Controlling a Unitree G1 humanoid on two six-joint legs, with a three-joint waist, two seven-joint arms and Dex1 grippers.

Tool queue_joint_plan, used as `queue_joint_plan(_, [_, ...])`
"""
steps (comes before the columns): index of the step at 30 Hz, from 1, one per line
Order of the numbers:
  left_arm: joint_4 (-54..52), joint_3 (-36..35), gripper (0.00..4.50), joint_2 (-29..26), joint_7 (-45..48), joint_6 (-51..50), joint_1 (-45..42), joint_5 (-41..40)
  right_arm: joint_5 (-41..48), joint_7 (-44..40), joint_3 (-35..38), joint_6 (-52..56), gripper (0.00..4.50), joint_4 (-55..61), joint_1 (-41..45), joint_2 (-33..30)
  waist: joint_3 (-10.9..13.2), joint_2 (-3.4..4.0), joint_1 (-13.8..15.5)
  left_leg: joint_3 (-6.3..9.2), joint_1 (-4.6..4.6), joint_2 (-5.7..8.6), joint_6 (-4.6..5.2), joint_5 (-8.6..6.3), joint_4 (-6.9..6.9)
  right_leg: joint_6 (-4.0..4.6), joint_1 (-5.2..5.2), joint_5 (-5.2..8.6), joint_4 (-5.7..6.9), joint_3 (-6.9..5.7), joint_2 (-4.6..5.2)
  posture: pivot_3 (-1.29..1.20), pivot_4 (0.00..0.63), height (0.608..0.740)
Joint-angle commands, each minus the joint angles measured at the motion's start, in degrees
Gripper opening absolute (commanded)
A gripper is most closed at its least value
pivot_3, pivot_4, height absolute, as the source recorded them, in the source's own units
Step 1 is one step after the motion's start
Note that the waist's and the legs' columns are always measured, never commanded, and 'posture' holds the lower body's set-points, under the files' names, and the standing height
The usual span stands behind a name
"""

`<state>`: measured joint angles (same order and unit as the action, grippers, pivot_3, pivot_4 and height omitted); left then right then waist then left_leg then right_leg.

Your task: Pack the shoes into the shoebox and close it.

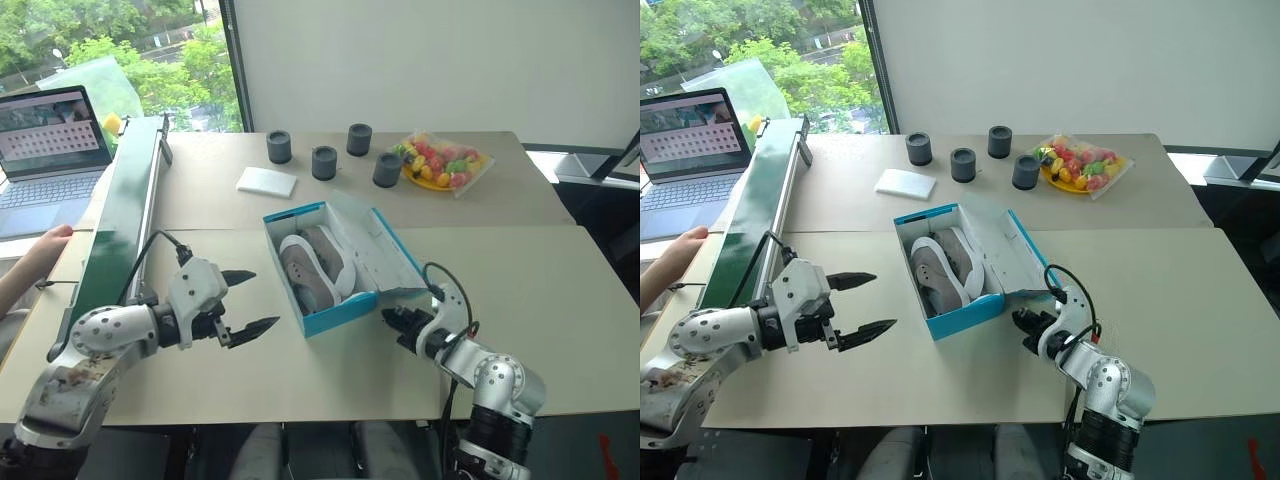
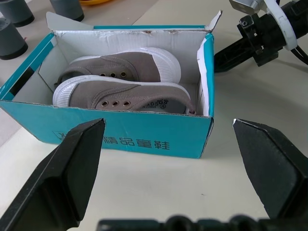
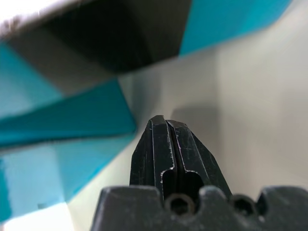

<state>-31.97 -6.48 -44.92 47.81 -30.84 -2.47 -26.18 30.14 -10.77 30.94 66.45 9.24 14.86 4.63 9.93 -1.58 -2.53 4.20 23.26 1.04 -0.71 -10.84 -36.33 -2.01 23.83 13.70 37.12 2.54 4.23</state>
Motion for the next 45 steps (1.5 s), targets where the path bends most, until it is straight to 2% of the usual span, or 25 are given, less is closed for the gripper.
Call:
queue_joint_plan(1, [-2.5,-0.4,4.50,-0.6,-0.3,-0.9,-1.7,-1.3,-0.2,1.4,0.7,-9.4,0.02,-3.9,1.7,0.4,0.0,0.00,-0.1,0.00,-0.03,-0.01,0.00,0.00,0.00,0.00,-0.03,0.00,0.00,0.00,-0.01,0.00,0.150,0.726])
queue_joint_plan(7, [-2.5,-1.1,4.50,-1.4,-0.2,-2.0,-2.8,-1.9,2.9,2.9,1.1,-15.5,0.02,-8.1,4.2,1.9,0.0,0.00,-0.2,-0.01,-0.48,-0.01,0.00,0.00,0.03,-0.11,-0.54,0.07,-0.08,-0.01,-0.02,0.00,0.150,0.726])
queue_joint_plan(13, [-2.3,-1.6,4.50,-2.1,0.1,-2.6,-3.0,-2.1,9.5,3.6,3.4,-21.0,0.02,-9.1,6.5,4.2,0.0,0.07,-0.2,0.00,-0.53,-0.03,0.00,0.00,0.07,-0.09,-0.56,0.08,-0.08,0.00,-0.03,0.00,0.150,0.726])
queue_joint_plan(19, [-2.9,-1.7,4.50,-2.3,-0.2,-3.2,-2.8,-2.4,12.6,1.3,0.9,-27.9,0.02,-6.2,7.0,3.1,0.1,0.10,-0.1,0.02,-0.49,0.00,0.00,0.00,0.19,-0.05,-0.52,0.07,-0.12,0.00,0.00,0.00,0.150,0.726])
queue_joint_plan(23, [-3.2,-1.5,4.50,-2.2,-0.6,-3.6,-2.6,-2.6,15.5,-3.2,-1.3,-30.1,0.02,-3.4,7.4,0.6,0.1,0.19,-0.2,0.02,-0.50,-0.01,0.00,0.00,0.20,-0.07,-0.50,0.08,-0.11,0.01,0.00,0.00,0.150,0.726])
queue_joint_plan(29, [-3.8,-1.4,4.50,-2.0,-1.3,-4.2,-2.4,-2.8,21.5,-11.4,-5.3,-27.6,0.02,1.2,7.7,-5.1,0.1,0.21,-0.1,0.02,-0.49,-0.01,0.00,0.00,0.24,-0.05,-0.50,0.09,-0.13,0.01,0.00,0.00,0.150,0.726])
queue_joint_plan(35, [-3.5,-1.3,4.50,-1.5,-2.5,-4.2,-2.9,-2.7,24.3,-10.9,-7.3,-26.2,0.02,-0.8,13.0,-9.3,0.1,0.22,-0.1,0.01,-0.50,-0.02,0.00,0.00,0.26,-0.04,-0.49,0.10,-0.13,0.01,-0.02,0.00,0.150,0.726])
queue_joint_plan(39, [-3.3,-1.2,4.50,-1.3,-3.0,-4.0,-3.0,-2.6,14.0,-17.0,-23.9,-22.7,0.02,2.3,17.4,-18.1,0.2,0.29,-0.5,-0.03,-0.46,0.00,0.00,0.00,0.26,-0.02,-0.42,0.10,-0.12,0.04,0.02,0.00,0.150,0.726])
queue_joint_plan(42, [-3.1,-0.9,4.50,-0.9,-3.6,-3.8,-3.1,-2.2,5.7,-22.8,-35.6,-24.5,0.02,2.0,19.5,-23.9,0.2,0.27,-0.6,-0.05,-0.44,-0.04,0.01,0.00,0.30,0.01,-0.34,0.12,-0.11,0.05,-0.04,0.00,0.150,0.726])
queue_joint_plan(45, [-3.5,-0.6,4.50,-0.3,-4.3,-3.9,-3.1,-2.1,-0.1,-27.5,-43.8,-26.3,0.02,0.4,22.2,-27.0,0.2,0.25,-0.1,0.00,-0.39,-0.01,0.00,0.00,0.34,0.03,-0.33,0.14,-0.12,0.01,-0.02,0.00,0.150,0.726])
